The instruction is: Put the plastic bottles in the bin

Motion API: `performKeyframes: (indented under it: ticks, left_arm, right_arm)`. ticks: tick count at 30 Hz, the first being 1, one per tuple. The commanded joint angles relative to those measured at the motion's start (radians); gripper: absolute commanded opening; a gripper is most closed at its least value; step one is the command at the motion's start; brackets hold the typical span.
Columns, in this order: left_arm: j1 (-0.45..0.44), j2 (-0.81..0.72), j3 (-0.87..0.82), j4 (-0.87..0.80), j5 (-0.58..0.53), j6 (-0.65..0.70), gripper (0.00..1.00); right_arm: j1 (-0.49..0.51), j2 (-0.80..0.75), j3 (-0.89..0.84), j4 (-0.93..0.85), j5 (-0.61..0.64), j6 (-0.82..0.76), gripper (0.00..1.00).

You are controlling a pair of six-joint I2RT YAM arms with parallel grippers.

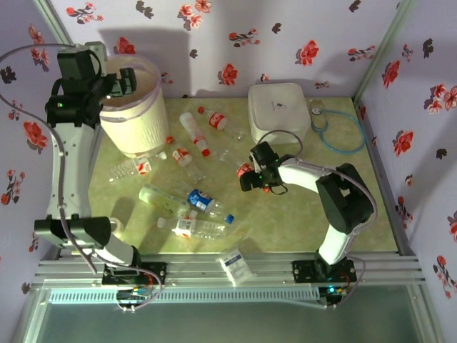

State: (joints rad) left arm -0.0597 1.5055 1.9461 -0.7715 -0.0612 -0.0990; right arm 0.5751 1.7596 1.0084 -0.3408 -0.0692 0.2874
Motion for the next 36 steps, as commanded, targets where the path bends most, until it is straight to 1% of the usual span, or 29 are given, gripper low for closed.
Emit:
performKeyframes:
  ticks: [1, 2, 4, 5, 8, 11, 13, 17, 19, 20, 23, 25, 28, 32, 36]
  left_arm:
    - [-0.161, -0.139, -0.118, 0.060, -0.025, -0.026, 1.00]
    - [-0.227, -0.165, -0.169, 0.081, -0.005, -0.024, 1.00]
    - [-0.319, -0.198, -0.256, 0.113, 0.049, -0.068, 1.00]
    - [-0.359, -0.209, -0.304, 0.138, 0.076, -0.101, 1.00]
    - [-0.450, -0.227, -0.447, 0.240, 0.100, -0.201, 1.00]
    - [-0.514, -0.229, -0.567, 0.357, 0.101, -0.294, 1.00]
    - [-0.534, -0.229, -0.656, 0.483, 0.117, -0.386, 1.00]
    - [-0.546, -0.170, -0.812, 0.805, 0.240, -0.589, 1.00]
    - [-0.559, -0.123, -0.828, 0.891, 0.263, -0.625, 1.00]
    - [-0.568, -0.099, -0.820, 0.907, 0.265, -0.630, 1.00]
    - [-0.593, -0.026, -0.786, 0.931, 0.270, -0.640, 1.00]
    - [-0.611, 0.019, -0.776, 0.967, 0.289, -0.659, 1.00]
    - [-0.636, 0.071, -0.779, 1.040, 0.305, -0.699, 1.00]
    - [-0.665, 0.125, -0.751, 1.035, 0.313, -0.710, 1.00]
    - [-0.684, 0.168, -0.747, 1.054, 0.310, -0.721, 1.00]
  right_arm:
    - [0.005, 0.033, 0.020, 0.018, 0.001, 0.015, 0.81]
    - [0.005, 0.038, 0.022, 0.020, -0.004, 0.021, 0.78]
    - [0.006, 0.040, 0.027, 0.028, -0.015, 0.030, 0.72]
    - [0.006, 0.038, 0.030, 0.028, -0.018, 0.033, 0.69]
    - [0.005, 0.017, 0.032, 0.009, -0.013, 0.032, 0.64]
    - [0.003, -0.028, 0.030, -0.026, -0.007, 0.018, 0.60]
    - [0.003, -0.068, 0.026, -0.047, 0.000, 0.013, 0.57]
    - [-0.005, -0.181, -0.004, -0.057, 0.016, 0.020, 0.55]
    - [-0.015, -0.243, -0.025, -0.034, -0.004, 0.032, 0.55]
    - [-0.020, -0.280, -0.048, 0.003, -0.026, 0.043, 0.55]
    - [-0.035, -0.390, -0.147, 0.202, -0.108, 0.103, 0.54]
    - [-0.037, -0.436, -0.203, 0.334, -0.141, 0.160, 0.52]
    - [-0.037, -0.444, -0.232, 0.444, -0.187, 0.240, 0.51]
    - [-0.034, -0.437, -0.288, 0.625, -0.197, 0.346, 0.51]
    - [-0.029, -0.412, -0.284, 0.682, -0.226, 0.366, 0.51]
